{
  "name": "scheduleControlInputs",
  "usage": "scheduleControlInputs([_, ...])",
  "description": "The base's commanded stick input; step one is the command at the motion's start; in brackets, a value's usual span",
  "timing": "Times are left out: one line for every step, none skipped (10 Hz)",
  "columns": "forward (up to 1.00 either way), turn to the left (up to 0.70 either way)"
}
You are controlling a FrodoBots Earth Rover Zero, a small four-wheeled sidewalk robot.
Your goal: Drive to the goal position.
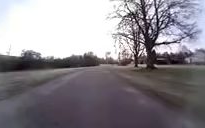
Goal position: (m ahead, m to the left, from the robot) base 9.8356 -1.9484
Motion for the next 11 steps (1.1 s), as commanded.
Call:
scheduleControlInputs([1.0, 0.0])
scheduleControlInputs([1.0, 0.0])
scheduleControlInputs([1.0, 0.0])
scheduleControlInputs([1.0, 0.0])
scheduleControlInputs([1.0, 0.0])
scheduleControlInputs([1.0, 0.0])
scheduleControlInputs([1.0, 0.0])
scheduleControlInputs([1.0, 0.0])
scheduleControlInputs([1.0, 0.0])
scheduleControlInputs([1.0, 0.0])
scheduleControlInputs([1.0, 0.0])
